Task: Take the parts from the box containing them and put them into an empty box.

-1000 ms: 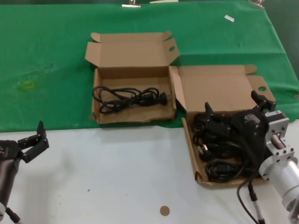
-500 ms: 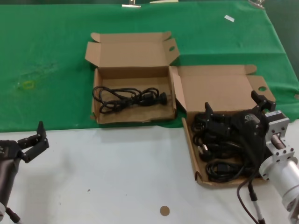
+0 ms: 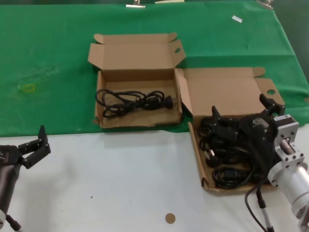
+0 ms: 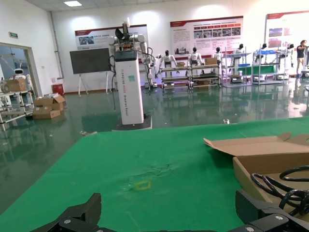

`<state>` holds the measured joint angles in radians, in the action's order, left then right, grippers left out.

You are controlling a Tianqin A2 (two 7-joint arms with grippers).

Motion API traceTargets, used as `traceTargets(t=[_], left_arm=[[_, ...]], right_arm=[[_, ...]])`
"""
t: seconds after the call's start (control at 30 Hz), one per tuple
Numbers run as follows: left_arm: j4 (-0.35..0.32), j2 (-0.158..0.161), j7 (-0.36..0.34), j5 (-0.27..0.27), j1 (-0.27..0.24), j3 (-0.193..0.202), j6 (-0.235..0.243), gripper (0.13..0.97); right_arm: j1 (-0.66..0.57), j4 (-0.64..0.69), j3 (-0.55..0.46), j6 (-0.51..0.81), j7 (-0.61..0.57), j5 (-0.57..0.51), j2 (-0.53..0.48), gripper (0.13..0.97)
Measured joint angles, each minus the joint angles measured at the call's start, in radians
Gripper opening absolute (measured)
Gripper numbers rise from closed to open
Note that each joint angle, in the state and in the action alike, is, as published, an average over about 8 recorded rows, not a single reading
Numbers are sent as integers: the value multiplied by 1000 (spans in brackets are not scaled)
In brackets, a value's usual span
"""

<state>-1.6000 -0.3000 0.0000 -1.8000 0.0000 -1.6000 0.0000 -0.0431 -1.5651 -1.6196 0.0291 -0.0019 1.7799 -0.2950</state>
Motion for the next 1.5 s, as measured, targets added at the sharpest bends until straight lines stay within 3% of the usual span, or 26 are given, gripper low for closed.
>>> traceTargets(t=[1.5], left_arm=[[0,0,0,0,0,0,0,966]], right_arm=[[0,0,0,0,0,0,0,966]])
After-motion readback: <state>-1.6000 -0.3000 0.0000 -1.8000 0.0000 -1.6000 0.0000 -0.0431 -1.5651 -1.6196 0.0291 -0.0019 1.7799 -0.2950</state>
